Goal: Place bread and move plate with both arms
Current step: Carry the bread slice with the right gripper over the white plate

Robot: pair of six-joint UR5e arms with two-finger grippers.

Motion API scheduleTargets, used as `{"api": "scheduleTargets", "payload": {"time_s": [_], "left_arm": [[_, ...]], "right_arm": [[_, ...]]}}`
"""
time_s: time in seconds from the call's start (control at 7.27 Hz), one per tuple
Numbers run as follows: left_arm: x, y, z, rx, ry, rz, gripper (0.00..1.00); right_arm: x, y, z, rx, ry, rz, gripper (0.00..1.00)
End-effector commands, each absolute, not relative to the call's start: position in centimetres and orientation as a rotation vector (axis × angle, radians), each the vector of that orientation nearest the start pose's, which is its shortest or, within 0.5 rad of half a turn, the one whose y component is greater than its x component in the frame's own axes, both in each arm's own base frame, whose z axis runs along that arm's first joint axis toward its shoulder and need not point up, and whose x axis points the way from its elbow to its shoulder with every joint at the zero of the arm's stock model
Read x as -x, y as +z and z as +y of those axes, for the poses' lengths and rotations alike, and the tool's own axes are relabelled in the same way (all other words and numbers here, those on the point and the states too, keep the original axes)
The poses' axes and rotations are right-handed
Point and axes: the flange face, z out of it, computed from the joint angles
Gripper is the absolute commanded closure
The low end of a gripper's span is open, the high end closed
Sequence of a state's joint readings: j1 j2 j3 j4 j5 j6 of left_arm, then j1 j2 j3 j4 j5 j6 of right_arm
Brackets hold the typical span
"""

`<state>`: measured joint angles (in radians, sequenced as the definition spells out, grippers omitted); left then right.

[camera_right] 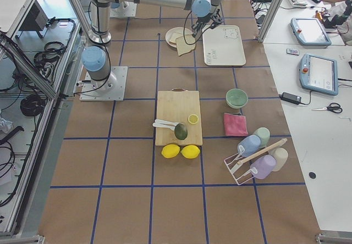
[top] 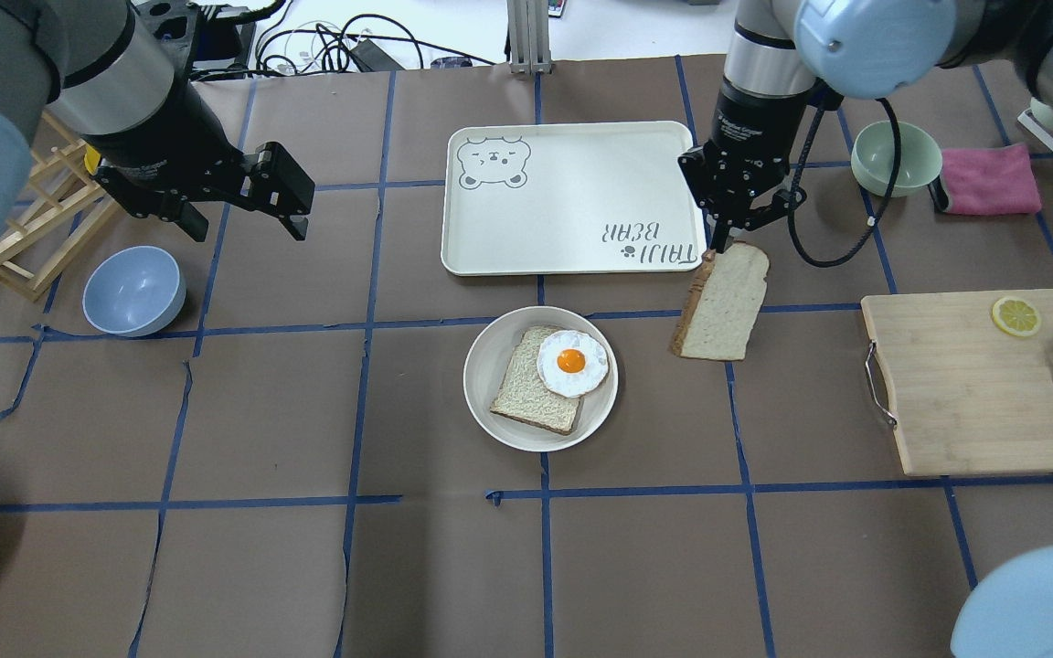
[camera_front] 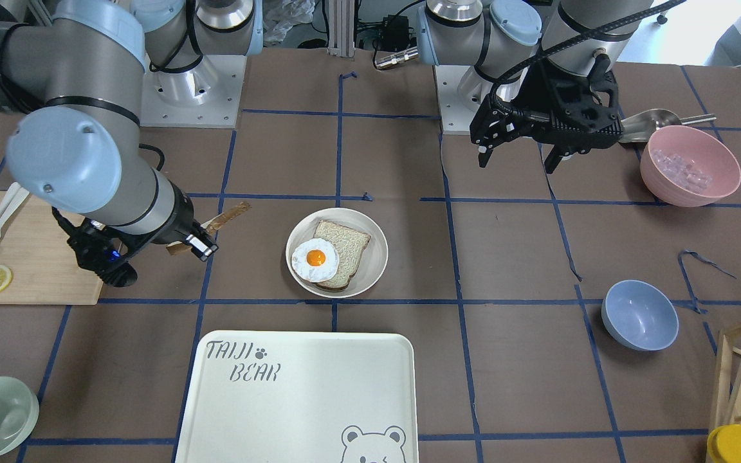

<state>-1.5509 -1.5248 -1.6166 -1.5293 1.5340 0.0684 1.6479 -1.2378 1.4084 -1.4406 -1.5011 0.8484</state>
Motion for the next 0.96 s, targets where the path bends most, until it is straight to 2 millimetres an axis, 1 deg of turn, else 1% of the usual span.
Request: {"api": "scheduleTargets", "payload": {"time_s": [0.0, 0.14, 0.28, 0.41, 0.55, 0.83], "left_arm": [[12.7, 49.2, -47.9, -0.079, -0.068, 3.175, 0.00], [12.7, 49.2, -47.9, -0.082, -0.071, 3.175, 0.00], [12.7, 49.2, -47.9, -0.082, -0.071, 3.175, 0.00], [12.7, 49.2, -47.9, -0.082, -0.071, 3.175, 0.00], [12.7, 49.2, -47.9, -0.082, -0.071, 3.175, 0.00], [12.8, 49.2, -47.8, -0.084, -0.069, 3.176, 0.00]], "right_arm": [[-24.7, 36.2, -56.5, -1.355, 0.563, 2.817, 1.00], [-26.2, 35.8, -56.2, -1.414, 0.611, 2.753, 1.00], [-27.5, 35.1, -56.2, -1.447, 0.614, 2.723, 1.00], [-28.5, 33.8, -56.6, -1.505, 0.610, 2.702, 1.00], [-29.2, 33.0, -56.7, -1.512, 0.620, 2.695, 1.00], [-29.5, 31.4, -57.1, -1.525, 0.643, 2.689, 1.00]]}}
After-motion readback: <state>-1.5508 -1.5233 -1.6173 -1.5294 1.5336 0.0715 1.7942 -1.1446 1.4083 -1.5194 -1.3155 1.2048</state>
